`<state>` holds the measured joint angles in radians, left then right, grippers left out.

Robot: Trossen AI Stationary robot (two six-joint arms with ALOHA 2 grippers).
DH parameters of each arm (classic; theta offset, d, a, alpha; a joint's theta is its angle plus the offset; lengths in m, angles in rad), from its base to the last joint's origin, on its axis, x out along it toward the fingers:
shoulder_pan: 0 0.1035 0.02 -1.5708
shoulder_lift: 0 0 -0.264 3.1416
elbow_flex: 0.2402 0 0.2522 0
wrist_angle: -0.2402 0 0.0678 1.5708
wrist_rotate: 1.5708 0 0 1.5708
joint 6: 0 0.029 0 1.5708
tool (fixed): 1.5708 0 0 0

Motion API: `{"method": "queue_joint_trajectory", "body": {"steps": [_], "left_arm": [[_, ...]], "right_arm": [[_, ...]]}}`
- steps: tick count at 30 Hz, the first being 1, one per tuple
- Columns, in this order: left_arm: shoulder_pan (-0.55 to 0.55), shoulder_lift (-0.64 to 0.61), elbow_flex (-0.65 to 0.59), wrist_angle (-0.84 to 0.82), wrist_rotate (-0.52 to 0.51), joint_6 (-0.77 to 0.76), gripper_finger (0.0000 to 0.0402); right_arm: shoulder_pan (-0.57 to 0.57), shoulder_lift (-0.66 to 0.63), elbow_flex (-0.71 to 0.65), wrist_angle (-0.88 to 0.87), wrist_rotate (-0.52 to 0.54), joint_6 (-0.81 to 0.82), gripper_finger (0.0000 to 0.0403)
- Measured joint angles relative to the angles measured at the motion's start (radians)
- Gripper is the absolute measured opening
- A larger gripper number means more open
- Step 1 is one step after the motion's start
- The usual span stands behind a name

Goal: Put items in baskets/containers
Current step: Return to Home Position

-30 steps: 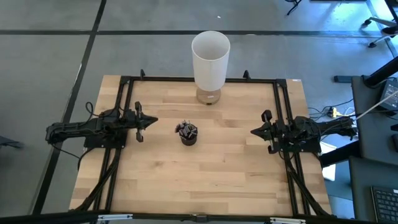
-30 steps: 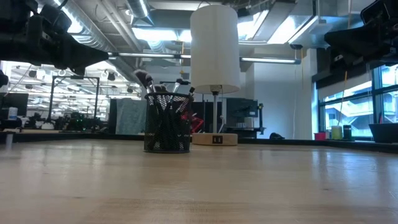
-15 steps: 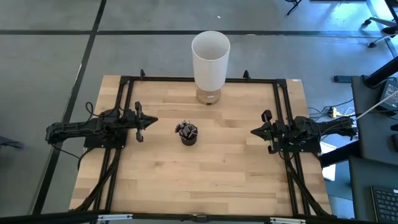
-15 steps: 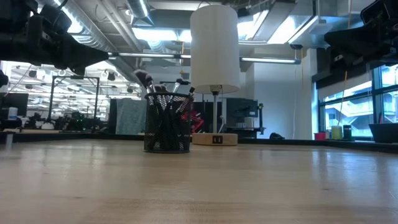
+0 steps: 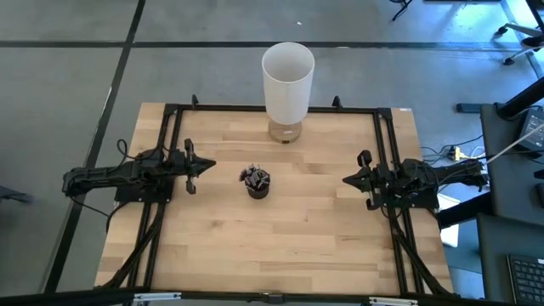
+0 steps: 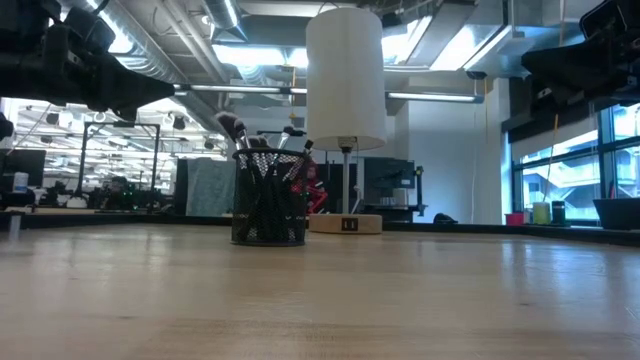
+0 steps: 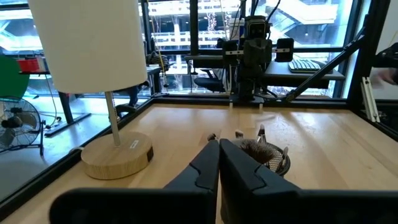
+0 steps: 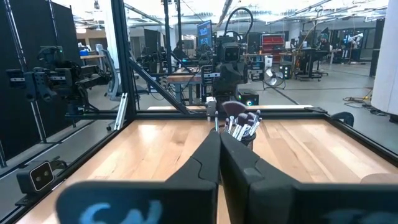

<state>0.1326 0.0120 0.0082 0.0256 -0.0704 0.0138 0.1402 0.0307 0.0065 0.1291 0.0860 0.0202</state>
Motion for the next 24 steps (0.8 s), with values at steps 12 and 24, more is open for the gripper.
{"method": "queue_joint_trajectory", "body": {"steps": [12, 24], "left_arm": [[0.0, 0.0, 0.0, 0.0, 0.0, 0.0, 0.0008], [0.0, 0.0, 0.0, 0.0, 0.0, 0.0, 0.0008]], "right_arm": [[0.0, 0.0, 0.0, 0.0, 0.0, -0.001, 0.0012], [0.0, 0.0, 0.0, 0.0, 0.0, 0.0, 0.0012]]}}
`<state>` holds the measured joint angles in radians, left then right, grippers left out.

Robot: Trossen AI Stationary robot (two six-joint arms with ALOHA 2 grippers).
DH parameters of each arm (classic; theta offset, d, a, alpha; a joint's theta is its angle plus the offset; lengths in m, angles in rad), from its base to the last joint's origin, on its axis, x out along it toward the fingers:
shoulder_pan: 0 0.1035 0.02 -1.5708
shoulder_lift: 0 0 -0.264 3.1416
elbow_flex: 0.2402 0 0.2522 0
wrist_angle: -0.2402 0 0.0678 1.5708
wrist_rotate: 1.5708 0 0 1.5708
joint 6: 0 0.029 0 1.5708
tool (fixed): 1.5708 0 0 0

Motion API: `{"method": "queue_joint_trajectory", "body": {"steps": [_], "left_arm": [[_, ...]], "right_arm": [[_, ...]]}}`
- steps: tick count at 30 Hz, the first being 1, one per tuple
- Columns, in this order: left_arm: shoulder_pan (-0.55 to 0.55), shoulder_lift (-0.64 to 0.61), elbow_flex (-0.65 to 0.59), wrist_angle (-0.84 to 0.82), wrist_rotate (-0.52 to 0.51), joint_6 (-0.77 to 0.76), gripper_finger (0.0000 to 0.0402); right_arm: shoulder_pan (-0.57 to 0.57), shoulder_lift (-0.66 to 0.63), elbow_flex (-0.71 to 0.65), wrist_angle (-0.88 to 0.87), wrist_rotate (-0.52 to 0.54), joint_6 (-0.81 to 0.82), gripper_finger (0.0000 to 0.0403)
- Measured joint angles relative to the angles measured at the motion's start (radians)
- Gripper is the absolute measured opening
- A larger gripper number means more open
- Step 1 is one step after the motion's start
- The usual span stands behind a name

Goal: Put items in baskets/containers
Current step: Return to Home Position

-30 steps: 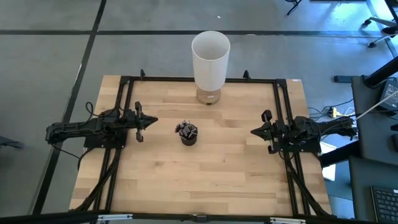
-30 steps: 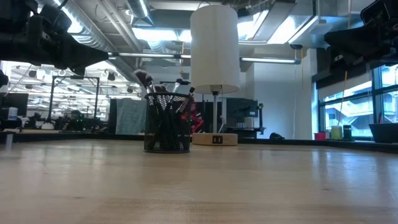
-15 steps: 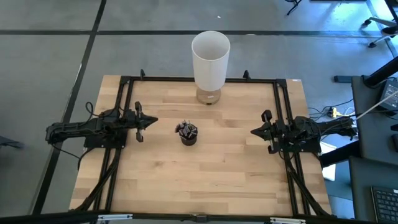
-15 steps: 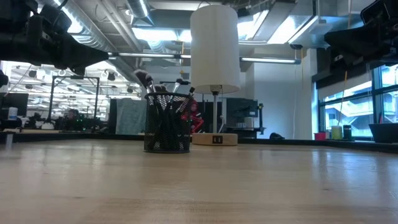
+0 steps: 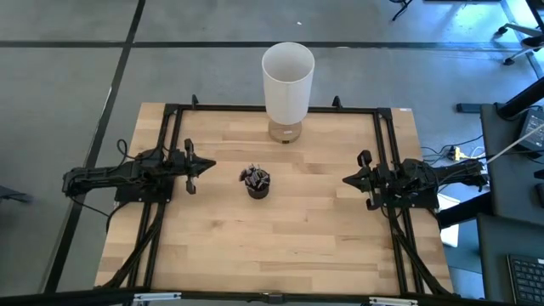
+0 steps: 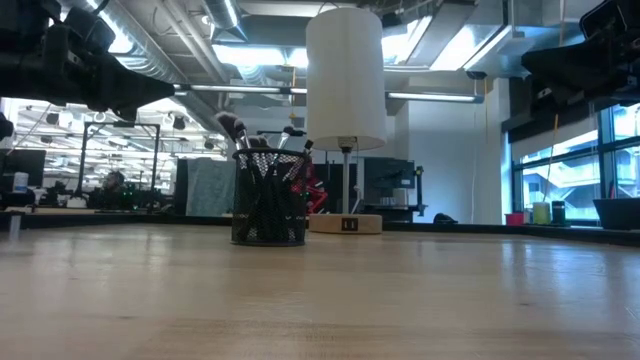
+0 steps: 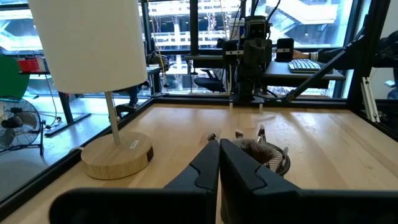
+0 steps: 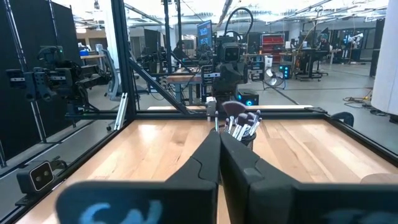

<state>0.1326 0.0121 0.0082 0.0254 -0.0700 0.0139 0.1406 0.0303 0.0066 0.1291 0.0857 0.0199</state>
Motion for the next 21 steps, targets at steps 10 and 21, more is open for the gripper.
{"method": "queue_joint_trajectory", "body": {"steps": [10, 21], "left_arm": [[0.0, 0.0, 0.0, 0.0, 0.0, 0.0, 0.0012], [0.0, 0.0, 0.0, 0.0, 0.0, 0.0, 0.0009]], "right_arm": [[0.0, 0.0, 0.0, 0.0, 0.0, 0.0, 0.0012], [0.0, 0.0, 0.0, 0.0, 0.0, -0.001, 0.0012]]}}
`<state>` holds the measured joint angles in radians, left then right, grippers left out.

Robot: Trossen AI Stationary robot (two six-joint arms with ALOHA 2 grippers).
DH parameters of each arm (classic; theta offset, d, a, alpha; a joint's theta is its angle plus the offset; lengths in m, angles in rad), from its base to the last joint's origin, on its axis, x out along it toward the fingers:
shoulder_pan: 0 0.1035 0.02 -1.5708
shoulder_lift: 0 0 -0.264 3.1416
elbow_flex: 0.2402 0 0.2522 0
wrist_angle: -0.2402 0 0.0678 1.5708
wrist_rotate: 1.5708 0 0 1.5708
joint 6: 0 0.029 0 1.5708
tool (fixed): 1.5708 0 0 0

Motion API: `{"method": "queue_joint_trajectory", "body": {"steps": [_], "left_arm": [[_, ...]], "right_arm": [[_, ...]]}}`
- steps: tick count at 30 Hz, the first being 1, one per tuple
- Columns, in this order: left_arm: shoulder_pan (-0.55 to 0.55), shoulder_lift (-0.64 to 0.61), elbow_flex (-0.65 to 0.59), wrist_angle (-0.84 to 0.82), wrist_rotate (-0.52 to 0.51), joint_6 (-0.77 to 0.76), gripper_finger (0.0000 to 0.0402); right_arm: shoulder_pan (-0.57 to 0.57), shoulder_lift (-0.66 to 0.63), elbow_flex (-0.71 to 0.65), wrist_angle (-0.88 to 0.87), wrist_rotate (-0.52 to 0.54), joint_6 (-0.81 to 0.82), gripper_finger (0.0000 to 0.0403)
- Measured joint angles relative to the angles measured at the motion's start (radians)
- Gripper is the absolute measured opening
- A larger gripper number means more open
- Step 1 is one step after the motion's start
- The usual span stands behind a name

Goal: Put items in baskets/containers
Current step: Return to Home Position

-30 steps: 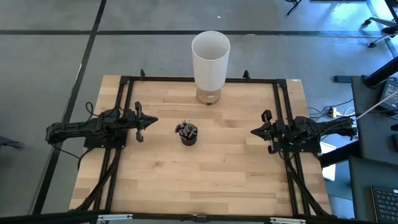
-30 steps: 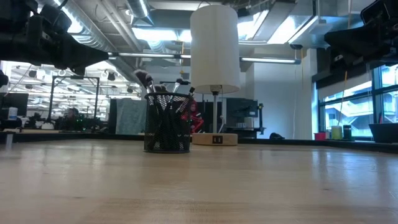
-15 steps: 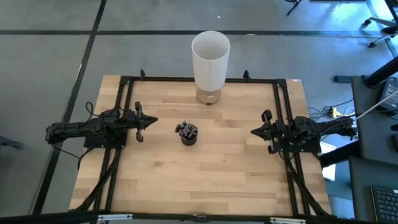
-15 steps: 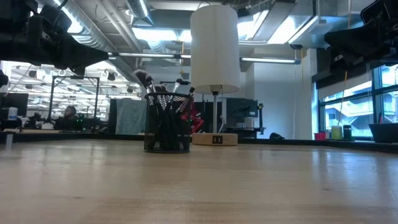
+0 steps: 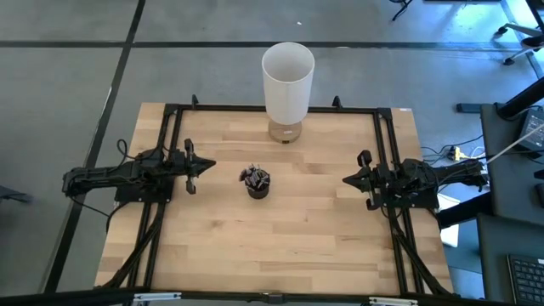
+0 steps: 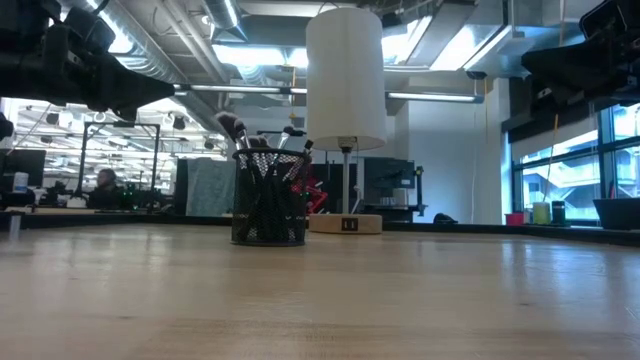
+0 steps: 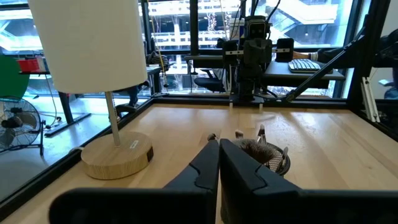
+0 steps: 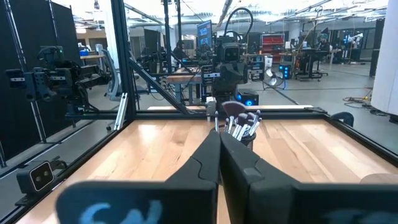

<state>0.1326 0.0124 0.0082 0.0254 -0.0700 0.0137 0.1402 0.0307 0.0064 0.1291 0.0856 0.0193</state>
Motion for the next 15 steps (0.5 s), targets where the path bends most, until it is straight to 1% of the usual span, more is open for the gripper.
{"method": "queue_joint_trajectory", "body": {"steps": [5, 15], "left_arm": [[0.0, 0.0, 0.0, 0.0, 0.0, 0.0, 0.0012], [0.0, 0.0, 0.0, 0.0, 0.0, 0.0, 0.0007]], "right_arm": [[0.0, 0.0, 0.0, 0.0, 0.0, 0.0, 0.0012], [0.0, 0.0, 0.0, 0.0, 0.0, 0.001, 0.0012]]}}
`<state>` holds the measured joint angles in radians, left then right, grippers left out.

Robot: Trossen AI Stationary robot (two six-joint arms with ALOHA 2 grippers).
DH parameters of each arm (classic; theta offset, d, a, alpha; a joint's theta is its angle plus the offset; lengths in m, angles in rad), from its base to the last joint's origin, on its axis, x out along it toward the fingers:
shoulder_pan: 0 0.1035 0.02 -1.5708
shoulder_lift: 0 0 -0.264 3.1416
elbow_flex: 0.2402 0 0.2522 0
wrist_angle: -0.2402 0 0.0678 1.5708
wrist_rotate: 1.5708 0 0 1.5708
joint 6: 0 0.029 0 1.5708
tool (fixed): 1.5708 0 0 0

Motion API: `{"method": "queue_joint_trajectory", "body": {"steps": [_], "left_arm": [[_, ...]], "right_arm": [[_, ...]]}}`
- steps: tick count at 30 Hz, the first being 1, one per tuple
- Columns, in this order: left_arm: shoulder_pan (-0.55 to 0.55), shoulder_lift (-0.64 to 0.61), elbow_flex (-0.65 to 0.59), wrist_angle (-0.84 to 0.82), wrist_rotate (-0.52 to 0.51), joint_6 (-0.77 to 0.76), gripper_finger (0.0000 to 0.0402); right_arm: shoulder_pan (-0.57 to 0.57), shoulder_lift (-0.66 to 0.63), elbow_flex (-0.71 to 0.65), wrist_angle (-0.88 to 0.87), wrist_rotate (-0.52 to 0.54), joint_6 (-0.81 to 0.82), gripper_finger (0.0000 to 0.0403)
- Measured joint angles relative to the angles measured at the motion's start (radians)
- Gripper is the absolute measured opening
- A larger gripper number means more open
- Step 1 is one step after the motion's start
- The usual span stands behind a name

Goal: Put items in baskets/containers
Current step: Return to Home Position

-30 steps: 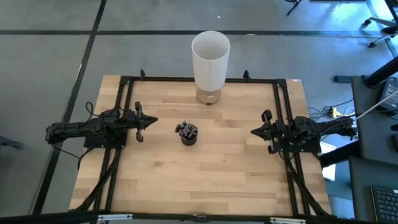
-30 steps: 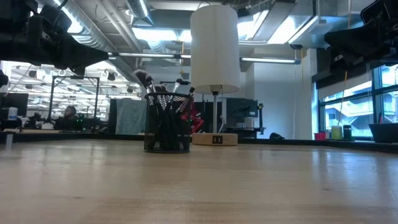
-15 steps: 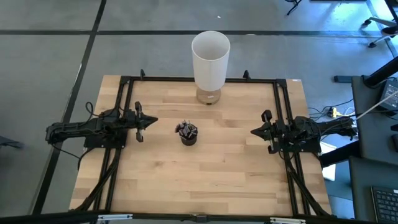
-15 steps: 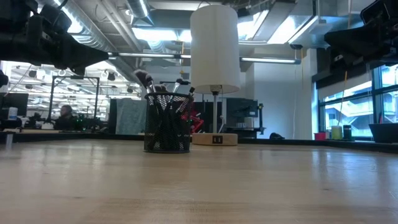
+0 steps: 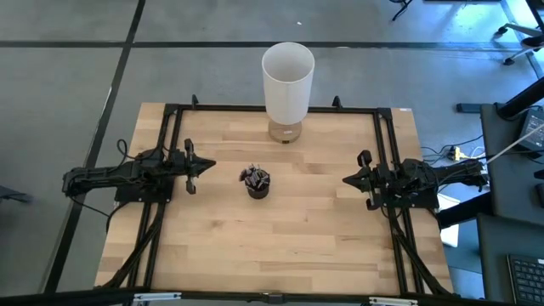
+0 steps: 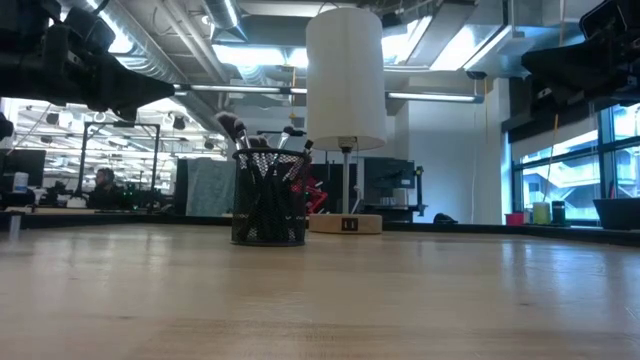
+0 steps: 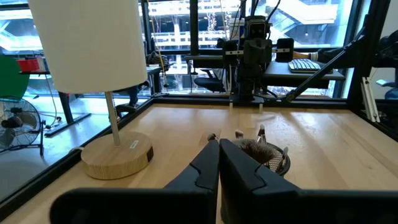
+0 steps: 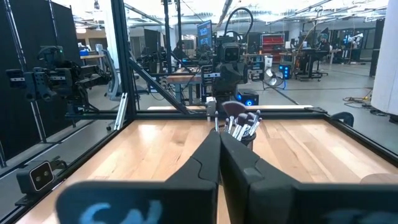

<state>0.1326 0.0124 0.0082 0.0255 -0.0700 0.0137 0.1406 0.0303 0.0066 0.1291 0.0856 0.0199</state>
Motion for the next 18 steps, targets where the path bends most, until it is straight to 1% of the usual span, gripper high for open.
{"method": "queue_joint_trajectory", "body": {"steps": [6, 18], "left_arm": [[0.0, 0.0, 0.0, 0.0, 0.0, 0.0, 0.0012], [0.0, 0.0, 0.0, 0.0, 0.0, 0.0, 0.0011]], "right_arm": [[0.0, 0.0, 0.0, 0.0, 0.0, 0.0, 0.0012], [0.0, 0.0, 0.0, 0.0, 0.0, -0.001, 0.0012]]}}
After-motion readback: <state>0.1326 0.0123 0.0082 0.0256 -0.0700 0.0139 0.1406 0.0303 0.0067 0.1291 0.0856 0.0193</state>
